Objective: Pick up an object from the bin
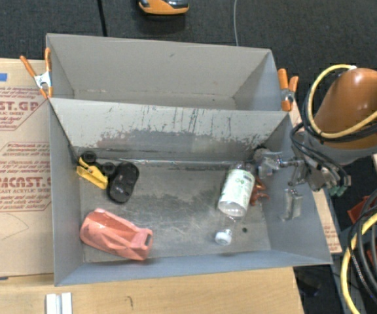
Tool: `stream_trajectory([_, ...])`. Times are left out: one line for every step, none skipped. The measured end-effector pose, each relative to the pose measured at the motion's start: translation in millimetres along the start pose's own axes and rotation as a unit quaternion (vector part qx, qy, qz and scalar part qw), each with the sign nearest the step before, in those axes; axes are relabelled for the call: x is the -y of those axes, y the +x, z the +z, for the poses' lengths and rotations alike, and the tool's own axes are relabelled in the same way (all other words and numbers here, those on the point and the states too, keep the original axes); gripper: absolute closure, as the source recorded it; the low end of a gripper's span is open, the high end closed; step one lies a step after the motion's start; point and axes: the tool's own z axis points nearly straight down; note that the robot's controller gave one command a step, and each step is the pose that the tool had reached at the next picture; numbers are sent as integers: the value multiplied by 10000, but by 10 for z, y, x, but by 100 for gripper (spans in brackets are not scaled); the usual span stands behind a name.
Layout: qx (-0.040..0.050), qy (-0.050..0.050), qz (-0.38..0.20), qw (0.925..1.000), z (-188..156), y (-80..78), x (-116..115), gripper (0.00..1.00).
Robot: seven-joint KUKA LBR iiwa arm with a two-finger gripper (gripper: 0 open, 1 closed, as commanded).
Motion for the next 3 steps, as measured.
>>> stream_trajectory([43,17,-99,9999,591,-436,-285,0])
stream_trajectory([93,15,110,9999,800,-398,-340,0])
stream_trajectory([120,51,-459,9989,864,-353,-377,0])
